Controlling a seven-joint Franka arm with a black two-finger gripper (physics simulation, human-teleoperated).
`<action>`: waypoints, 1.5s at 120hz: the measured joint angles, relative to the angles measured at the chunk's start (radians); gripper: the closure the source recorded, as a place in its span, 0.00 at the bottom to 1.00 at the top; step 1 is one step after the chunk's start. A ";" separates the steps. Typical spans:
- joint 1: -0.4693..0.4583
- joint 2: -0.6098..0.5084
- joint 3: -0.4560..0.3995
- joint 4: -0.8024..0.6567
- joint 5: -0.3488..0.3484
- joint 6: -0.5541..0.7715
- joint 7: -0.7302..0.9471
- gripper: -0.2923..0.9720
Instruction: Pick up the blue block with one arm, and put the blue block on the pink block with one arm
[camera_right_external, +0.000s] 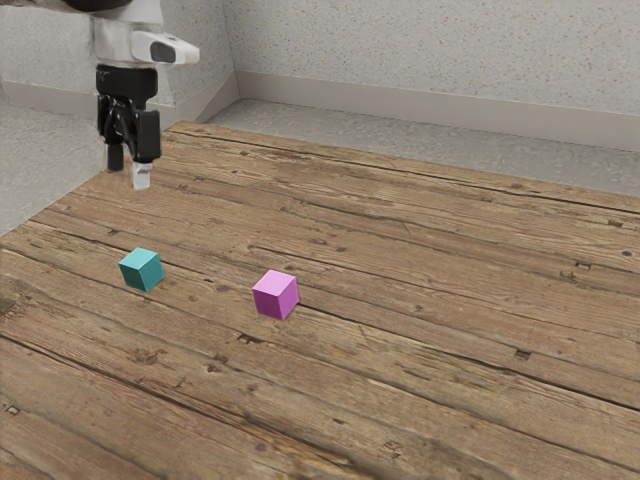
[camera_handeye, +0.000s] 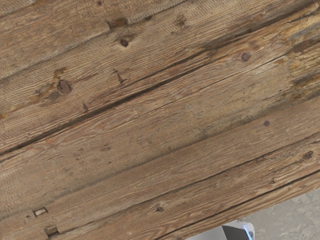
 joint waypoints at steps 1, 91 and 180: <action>0.000 0.001 0.000 0.000 0.000 0.011 0.007 0.23; 0.299 -0.058 0.002 -0.620 0.044 0.790 0.918 0.23; 0.392 0.370 0.002 -0.341 -0.041 1.091 1.518 0.23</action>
